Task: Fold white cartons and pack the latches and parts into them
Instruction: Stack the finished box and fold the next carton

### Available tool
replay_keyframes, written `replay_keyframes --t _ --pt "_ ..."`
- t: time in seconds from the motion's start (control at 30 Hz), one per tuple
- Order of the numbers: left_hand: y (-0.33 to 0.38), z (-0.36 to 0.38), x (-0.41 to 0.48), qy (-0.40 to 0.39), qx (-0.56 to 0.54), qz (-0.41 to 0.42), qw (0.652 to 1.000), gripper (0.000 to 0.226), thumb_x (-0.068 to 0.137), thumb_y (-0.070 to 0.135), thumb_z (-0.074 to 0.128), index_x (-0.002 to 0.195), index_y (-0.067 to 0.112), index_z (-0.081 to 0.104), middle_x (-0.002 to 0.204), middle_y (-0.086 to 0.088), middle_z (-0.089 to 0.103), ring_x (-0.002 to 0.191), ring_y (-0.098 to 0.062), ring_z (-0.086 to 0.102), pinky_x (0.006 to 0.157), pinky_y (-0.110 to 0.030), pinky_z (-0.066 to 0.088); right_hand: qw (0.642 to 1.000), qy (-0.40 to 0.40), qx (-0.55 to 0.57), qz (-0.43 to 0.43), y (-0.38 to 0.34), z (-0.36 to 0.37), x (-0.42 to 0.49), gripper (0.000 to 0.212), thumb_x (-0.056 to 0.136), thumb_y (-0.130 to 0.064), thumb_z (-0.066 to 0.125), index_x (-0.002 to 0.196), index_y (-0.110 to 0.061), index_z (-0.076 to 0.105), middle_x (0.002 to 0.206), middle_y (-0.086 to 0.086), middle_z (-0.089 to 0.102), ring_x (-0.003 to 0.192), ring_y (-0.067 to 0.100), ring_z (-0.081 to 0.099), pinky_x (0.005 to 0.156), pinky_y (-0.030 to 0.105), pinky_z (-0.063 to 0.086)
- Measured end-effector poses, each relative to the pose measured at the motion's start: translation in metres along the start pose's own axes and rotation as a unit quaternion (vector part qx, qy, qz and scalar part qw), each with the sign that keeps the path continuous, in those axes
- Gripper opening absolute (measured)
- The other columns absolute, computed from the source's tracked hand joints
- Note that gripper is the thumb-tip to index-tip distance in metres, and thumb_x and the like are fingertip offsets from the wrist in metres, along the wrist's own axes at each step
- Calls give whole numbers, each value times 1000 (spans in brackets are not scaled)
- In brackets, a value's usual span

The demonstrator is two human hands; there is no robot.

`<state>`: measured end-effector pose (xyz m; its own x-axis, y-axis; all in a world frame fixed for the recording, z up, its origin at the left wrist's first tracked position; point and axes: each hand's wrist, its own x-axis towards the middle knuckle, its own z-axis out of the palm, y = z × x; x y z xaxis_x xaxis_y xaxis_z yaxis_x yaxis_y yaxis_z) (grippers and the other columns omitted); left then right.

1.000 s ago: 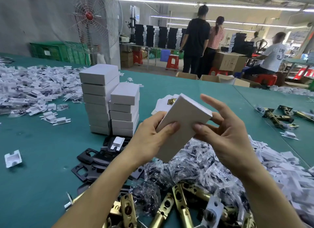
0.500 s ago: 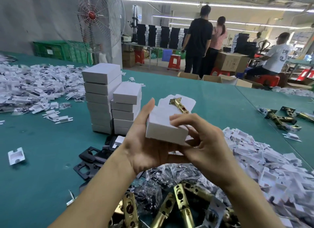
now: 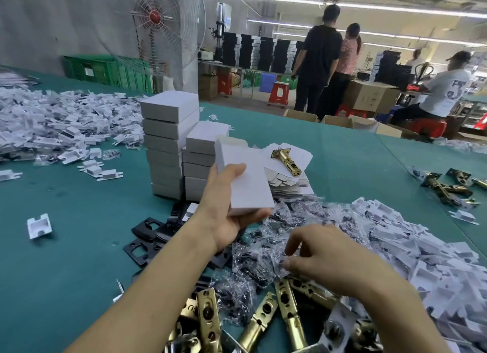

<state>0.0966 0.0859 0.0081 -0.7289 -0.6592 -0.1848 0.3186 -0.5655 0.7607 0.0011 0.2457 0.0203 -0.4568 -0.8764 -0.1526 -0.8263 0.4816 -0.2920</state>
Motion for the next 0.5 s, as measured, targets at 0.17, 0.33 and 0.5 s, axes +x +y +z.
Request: replay_keyframes --t 0.17,0.33,0.5 --pt "-3 -5 7 26 42 104 993 39 85 -3 70 112 21 54 108 -16 64 91 -39 66 56 -43 59 996 -38 -73 45 -19 8 -9 39 82 -61 65 109 -35 56 94 -11 50 93 13 54 86 35 48" --pt "-8 -10 11 26 96 131 986 32 81 -3 76 102 18 62 103 -10 69 86 -33 69 55 -40 59 990 -50 -116 61 -36 21 -14 53 74 -54 74 119 -35 52 114 -6 59 102 19 60 82 34 48" --pt "-13 -18 16 49 203 147 967 34 82 -1 77 96 26 62 99 0 70 83 -25 70 50 -32 58 996 -34 -51 66 -31 25 -8 44 76 -36 76 113 -31 52 109 -3 60 96 19 62 87 39 54"
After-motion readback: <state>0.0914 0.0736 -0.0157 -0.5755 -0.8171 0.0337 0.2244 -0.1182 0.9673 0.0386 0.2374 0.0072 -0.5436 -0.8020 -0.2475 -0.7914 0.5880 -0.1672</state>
